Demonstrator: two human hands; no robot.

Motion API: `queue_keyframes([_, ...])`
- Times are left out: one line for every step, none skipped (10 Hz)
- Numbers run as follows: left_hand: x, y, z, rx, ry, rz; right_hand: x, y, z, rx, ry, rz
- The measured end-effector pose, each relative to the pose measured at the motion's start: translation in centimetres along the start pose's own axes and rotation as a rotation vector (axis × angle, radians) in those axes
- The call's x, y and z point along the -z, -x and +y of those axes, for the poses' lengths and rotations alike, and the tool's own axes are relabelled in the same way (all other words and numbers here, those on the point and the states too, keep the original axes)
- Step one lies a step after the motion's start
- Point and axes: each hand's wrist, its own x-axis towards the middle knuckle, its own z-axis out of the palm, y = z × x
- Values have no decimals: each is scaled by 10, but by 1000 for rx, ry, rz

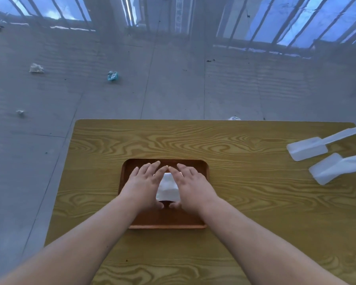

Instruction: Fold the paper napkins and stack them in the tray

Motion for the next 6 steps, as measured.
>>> queue_keyframes([-1, -9, 4, -31, -80, 10, -6, -12, -9, -23, 57, 11])
queue_keyframes([-6, -12, 8, -76, -116, 69, -13, -14, -14, -23, 67, 50])
queue_keyframes([-7, -10, 12, -82, -94, 82, -15, -11, -13, 2, 45, 103])
queue_keyframes([-12, -8, 11, -76, -62, 104, -18, -10, -10, -3, 12, 96])
queue_keyframes([-5, -2, 12, -54, -55, 86, -12, -2, -9, -15, -21, 61])
queue_keyframes([2, 6, 9, -34, -49, 36, -10, 6, -8, -10, 3, 30])
